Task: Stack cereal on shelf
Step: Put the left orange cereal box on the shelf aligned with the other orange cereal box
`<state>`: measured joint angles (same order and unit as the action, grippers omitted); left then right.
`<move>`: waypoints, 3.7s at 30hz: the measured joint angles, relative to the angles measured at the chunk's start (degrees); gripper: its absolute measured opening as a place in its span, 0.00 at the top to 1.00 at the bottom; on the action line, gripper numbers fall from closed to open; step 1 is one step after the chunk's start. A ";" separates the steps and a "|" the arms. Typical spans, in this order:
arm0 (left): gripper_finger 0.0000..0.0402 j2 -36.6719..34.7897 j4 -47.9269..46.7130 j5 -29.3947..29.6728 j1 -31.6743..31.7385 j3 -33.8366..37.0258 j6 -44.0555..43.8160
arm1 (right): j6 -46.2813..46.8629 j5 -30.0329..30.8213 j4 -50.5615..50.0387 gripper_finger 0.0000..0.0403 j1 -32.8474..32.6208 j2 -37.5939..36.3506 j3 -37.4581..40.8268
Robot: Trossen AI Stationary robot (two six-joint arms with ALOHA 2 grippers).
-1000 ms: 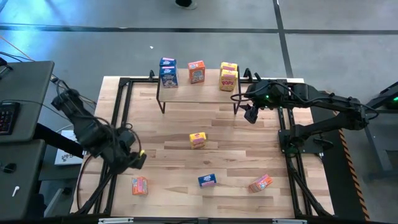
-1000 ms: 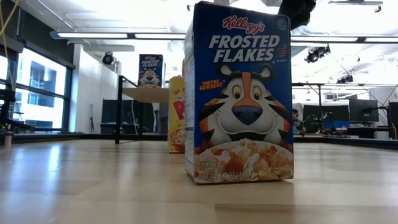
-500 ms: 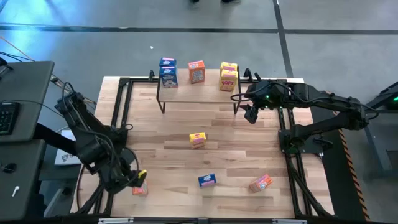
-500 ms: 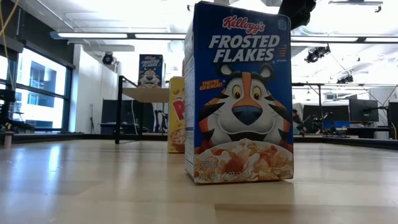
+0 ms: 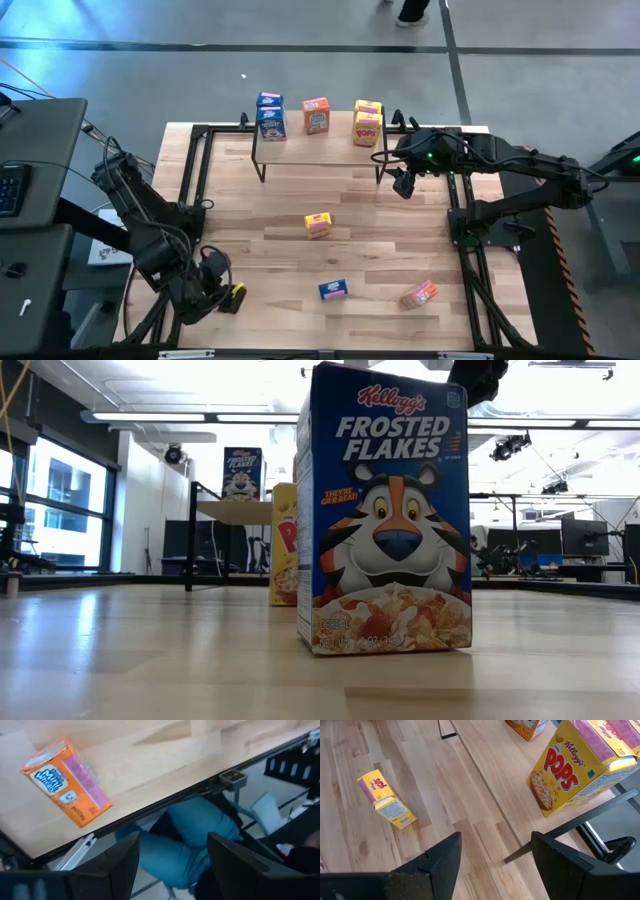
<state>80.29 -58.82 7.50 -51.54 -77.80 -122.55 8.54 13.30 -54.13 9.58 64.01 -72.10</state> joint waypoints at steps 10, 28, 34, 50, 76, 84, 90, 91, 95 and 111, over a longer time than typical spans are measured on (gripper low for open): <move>0.45 1.44 -1.81 1.50 -0.44 0.00 -6.74 | -0.01 0.00 -0.01 0.42 0.00 0.00 -0.02; 0.45 4.90 -7.63 -3.26 -0.79 0.04 -9.45 | -0.04 0.00 -0.02 0.42 0.00 0.00 -0.02; 0.45 6.39 -10.28 -5.80 -0.77 0.04 -9.99 | -0.04 0.02 -0.02 0.42 0.00 0.08 -0.02; 0.45 10.61 -11.97 -7.56 -0.18 0.00 -9.79 | -0.02 0.00 -0.02 0.42 0.00 0.11 -0.02; 0.45 16.33 -11.87 -9.98 0.21 0.02 -10.30 | -0.02 0.00 -0.04 0.42 0.00 0.11 -0.02; 0.54 16.44 -11.87 -9.93 0.19 0.02 -8.76 | -0.02 0.00 -0.02 0.42 0.00 0.11 -0.02; 0.65 16.44 -11.85 -9.91 0.19 0.02 -6.82 | -0.02 0.00 -0.03 0.42 0.00 0.11 -0.02; 0.66 16.44 -11.84 -9.90 0.19 0.02 -6.32 | -0.02 0.00 -0.02 0.42 0.00 0.11 -0.02; 0.68 16.41 -11.79 -9.80 0.19 0.02 -5.09 | -0.02 0.00 -0.02 0.42 0.00 0.11 -0.02; 0.68 12.09 -14.48 -2.41 3.18 -1.70 10.07 | 0.46 0.00 0.04 0.42 0.00 0.11 -0.02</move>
<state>92.38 -73.30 5.09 -48.36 -79.50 -112.48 8.99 13.30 -54.08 9.58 64.12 -72.12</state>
